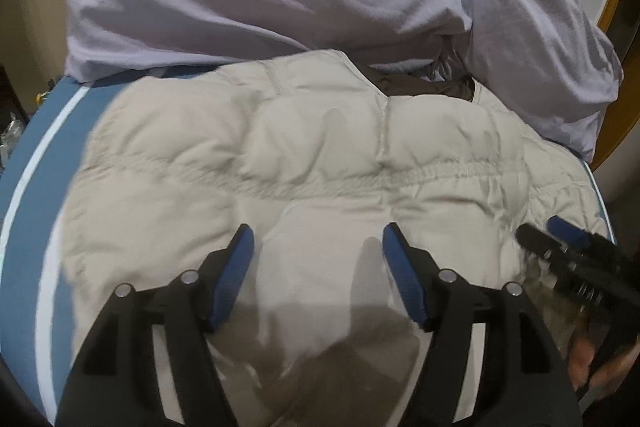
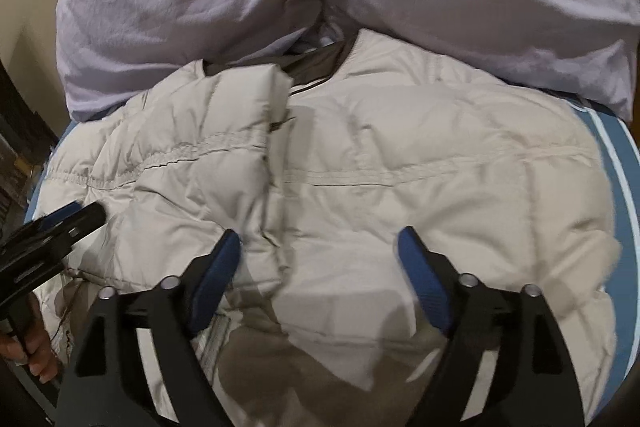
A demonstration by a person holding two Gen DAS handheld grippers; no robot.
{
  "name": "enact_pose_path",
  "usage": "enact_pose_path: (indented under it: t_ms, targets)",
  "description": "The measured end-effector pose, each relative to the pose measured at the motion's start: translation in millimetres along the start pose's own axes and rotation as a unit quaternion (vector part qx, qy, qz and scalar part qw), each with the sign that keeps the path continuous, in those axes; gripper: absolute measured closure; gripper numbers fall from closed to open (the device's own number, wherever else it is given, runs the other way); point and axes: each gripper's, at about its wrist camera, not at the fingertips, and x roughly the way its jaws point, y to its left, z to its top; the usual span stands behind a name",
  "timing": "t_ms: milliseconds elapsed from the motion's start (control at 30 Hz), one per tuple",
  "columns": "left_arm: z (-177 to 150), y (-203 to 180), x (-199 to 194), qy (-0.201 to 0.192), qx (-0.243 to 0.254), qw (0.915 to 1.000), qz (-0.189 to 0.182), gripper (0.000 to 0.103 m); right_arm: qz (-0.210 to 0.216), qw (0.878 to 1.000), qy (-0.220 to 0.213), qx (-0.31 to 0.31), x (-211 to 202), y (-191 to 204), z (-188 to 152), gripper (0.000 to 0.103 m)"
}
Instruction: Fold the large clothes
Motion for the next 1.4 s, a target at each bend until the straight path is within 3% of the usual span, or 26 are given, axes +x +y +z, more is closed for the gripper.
enact_pose_path:
  t_ms: [233, 367, 500, 867, 1300, 1400]
  targets:
    - [-32, 41, -54, -0.015, -0.015, 0.9995, 0.023, 0.025, -0.02, 1.0, -0.001, -0.014, -38, -17, -16, 0.018]
    - [-59, 69, -82, -0.016, -0.029, 0.9985, 0.044, 0.021, -0.037, 0.999, 0.001, -0.001, -67, -42, -38, 0.012]
    - [-90, 92, -108, -0.014, -0.051, 0.997, 0.057, 0.018, -0.056, 0.998, 0.004, 0.019, -93, -64, -62, 0.012]
    - [-160, 125, -142, 0.013, -0.088, 0.9953, 0.037, 0.015, -0.081, 0.994, 0.034, 0.07, -143, -136, -135, 0.012]
    - [-191, 128, -136, 0.044, -0.113, 0.9926, -0.009, 0.015, -0.022, 0.987, 0.07, 0.144, -150, -176, -186, 0.012]
    - [-196, 128, -135, 0.048, -0.118, 0.9916, -0.019, 0.015, -0.005, 0.985, 0.077, 0.152, -146, -179, -193, 0.018]
